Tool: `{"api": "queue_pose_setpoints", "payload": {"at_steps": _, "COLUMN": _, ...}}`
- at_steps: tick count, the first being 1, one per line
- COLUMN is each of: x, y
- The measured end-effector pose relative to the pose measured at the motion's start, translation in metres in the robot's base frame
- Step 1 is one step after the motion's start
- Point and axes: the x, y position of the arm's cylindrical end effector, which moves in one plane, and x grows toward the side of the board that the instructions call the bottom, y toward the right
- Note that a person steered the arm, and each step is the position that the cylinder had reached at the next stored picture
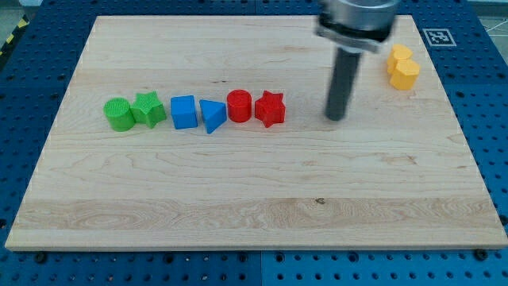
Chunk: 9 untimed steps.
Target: Slide the yellow hexagon down and left
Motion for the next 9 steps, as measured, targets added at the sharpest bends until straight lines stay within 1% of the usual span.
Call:
{"api": "queue_pose_setpoints", "payload": {"at_steps": 1, "x": -0.006, "y": 0.071}}
{"api": "queue_pose_setpoints", "payload": {"at_steps": 2, "x": -0.040, "y": 0.112}}
{"api": "queue_pose_setpoints", "payload": {"at_steps": 4, "x": -0.101, "y": 0.102}}
{"api": "queue_pose_setpoints", "payload": {"at_steps": 5, "x": -0.105, "y": 0.088}}
{"api": "queue_pose_setpoints", "payload": {"at_steps": 7, "x": -0.062, "y": 0.070}}
{"api": "queue_pose_setpoints", "payload": {"at_steps": 8, "x": -0.051, "y": 0.068}}
{"api": "queue_pose_setpoints", "payload": {"at_steps": 9, "x": -0.091, "y": 0.084}}
